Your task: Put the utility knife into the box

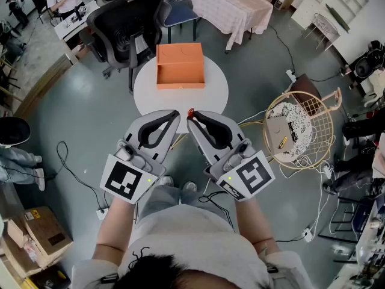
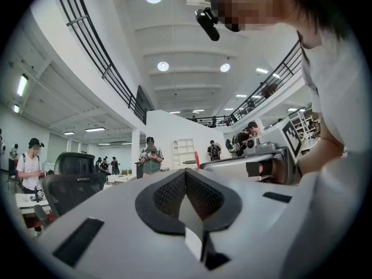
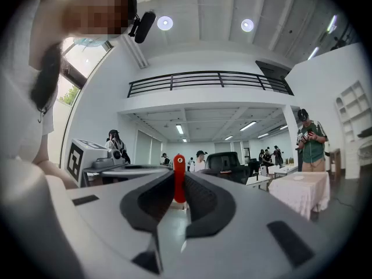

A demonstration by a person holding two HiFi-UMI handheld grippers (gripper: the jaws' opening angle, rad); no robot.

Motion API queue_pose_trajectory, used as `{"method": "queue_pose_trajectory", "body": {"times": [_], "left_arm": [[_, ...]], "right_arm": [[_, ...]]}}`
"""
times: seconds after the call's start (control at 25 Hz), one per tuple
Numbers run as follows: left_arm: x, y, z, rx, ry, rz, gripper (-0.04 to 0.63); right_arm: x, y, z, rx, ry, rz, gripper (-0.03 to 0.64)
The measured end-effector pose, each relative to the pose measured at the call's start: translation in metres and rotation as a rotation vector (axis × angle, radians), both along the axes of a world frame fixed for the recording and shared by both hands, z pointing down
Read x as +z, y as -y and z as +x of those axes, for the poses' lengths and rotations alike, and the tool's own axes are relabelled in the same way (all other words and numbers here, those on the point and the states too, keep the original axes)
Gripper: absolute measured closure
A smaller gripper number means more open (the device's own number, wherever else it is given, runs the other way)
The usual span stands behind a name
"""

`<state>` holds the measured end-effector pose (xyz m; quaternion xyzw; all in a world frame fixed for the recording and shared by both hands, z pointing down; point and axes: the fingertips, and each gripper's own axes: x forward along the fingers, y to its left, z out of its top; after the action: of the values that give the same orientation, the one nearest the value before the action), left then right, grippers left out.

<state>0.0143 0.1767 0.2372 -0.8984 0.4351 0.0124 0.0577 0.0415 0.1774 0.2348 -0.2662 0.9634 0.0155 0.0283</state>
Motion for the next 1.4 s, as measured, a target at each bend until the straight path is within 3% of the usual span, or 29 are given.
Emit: {"method": "queue_pose_trajectory", "body": {"times": [0.52,1.0,1.4], "left_arm": [[0.003,0.003,-0.01,0.018,0.01,0.006,0.586],[0.016,0.017,-0.058,0.059,-0.003,0.0,0.586],[0.023,0.062,-0.055,0.061,-0.015,-0.012,0.586]], "right_arm": [[0.001,0.001,-0.013,0.002,-0.013,0.009,0.558],[0.009,0.015,-0.051,0.065,0.007,-0.036,0.56],[0.017,0.057,-0.046,0.08,-0.008,-0.045,0.56]]}}
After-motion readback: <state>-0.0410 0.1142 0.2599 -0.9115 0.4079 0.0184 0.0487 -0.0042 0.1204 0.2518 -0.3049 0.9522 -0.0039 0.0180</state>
